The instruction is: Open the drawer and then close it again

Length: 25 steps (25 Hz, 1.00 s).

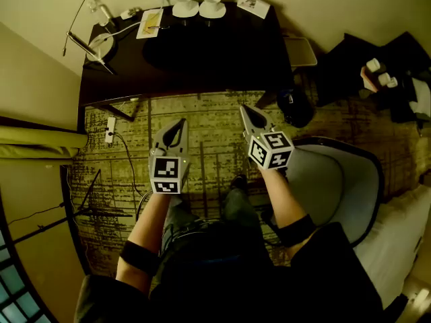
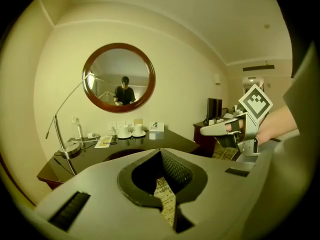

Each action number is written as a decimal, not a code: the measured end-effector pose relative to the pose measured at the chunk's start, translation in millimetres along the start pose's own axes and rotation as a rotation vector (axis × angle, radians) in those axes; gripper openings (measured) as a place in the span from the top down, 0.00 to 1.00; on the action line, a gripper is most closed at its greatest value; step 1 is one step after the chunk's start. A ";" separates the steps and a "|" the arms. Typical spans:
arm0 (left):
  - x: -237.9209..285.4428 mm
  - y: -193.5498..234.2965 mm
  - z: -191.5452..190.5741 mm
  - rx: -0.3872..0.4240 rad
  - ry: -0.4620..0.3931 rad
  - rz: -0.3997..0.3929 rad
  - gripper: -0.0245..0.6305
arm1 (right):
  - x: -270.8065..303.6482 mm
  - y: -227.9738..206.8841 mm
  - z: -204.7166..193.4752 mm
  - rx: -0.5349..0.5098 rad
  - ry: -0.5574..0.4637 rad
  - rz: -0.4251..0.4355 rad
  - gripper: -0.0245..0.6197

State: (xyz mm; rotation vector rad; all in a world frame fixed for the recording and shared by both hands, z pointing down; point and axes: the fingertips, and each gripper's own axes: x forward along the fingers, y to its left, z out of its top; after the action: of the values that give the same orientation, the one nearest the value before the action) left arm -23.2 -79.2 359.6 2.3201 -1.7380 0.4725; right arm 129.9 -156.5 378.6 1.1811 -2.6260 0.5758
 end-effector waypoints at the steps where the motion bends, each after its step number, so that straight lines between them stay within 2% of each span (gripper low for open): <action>1: -9.9 3.8 1.5 -0.007 -0.003 0.001 0.95 | -4.8 11.5 2.1 -0.012 0.008 0.002 0.95; 6: -50.7 16.4 8.4 -0.037 -0.011 -0.011 0.96 | -30.3 46.3 9.7 -0.038 0.031 -0.017 0.95; 14: -94.7 41.6 20.6 -0.011 -0.043 -0.009 0.96 | -47.2 112.3 16.5 -0.063 0.018 0.001 0.95; 25: -121.9 59.8 5.7 -0.046 -0.032 0.025 0.96 | -49.1 141.8 5.9 -0.060 0.014 0.032 0.95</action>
State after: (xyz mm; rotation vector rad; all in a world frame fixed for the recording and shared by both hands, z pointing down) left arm -110.9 10.5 307.4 2.2892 -1.7749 0.3973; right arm 55.5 -40.4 319.0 1.1150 -2.6355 0.5053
